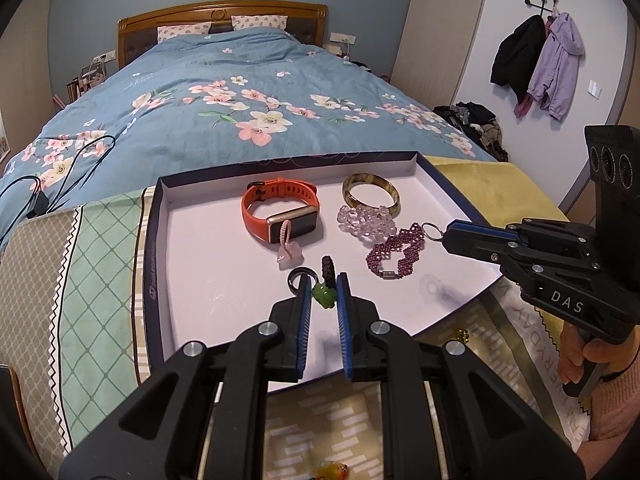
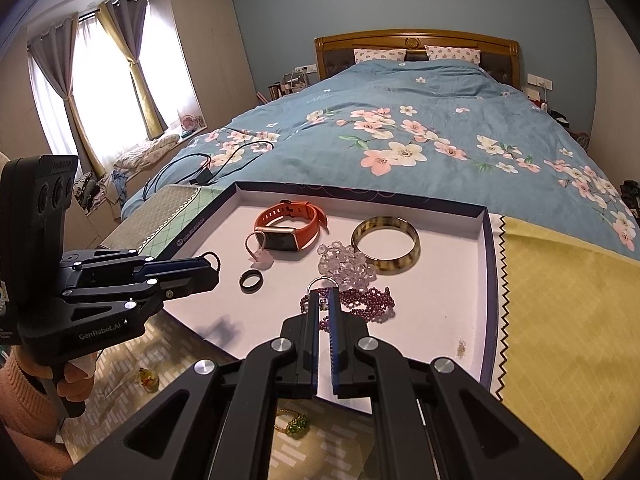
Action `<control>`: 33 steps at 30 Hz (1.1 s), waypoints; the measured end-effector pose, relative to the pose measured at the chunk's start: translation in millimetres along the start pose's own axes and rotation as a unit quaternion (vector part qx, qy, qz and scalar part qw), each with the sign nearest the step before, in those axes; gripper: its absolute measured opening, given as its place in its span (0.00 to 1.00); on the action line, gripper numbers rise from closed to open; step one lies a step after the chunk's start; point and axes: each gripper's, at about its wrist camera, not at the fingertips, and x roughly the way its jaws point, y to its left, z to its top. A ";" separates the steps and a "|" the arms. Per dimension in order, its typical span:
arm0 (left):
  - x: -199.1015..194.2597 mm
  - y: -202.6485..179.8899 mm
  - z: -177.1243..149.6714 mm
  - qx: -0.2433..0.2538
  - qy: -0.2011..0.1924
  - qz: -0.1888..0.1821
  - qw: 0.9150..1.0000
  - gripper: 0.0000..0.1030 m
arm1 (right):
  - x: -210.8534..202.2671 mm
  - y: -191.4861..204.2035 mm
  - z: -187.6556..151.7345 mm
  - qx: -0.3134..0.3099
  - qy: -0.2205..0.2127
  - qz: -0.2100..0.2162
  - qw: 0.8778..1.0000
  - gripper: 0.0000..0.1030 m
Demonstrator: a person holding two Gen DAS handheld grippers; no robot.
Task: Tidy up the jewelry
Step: 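Lower the green-stone ring with the left tool while the right tool lowers the silver ring into the box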
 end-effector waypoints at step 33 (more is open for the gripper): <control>42.6 12.9 10.6 -0.028 0.043 -0.002 0.999 0.13 | 41.5 -8.0 4.7 0.005 0.049 -0.022 0.999 0.03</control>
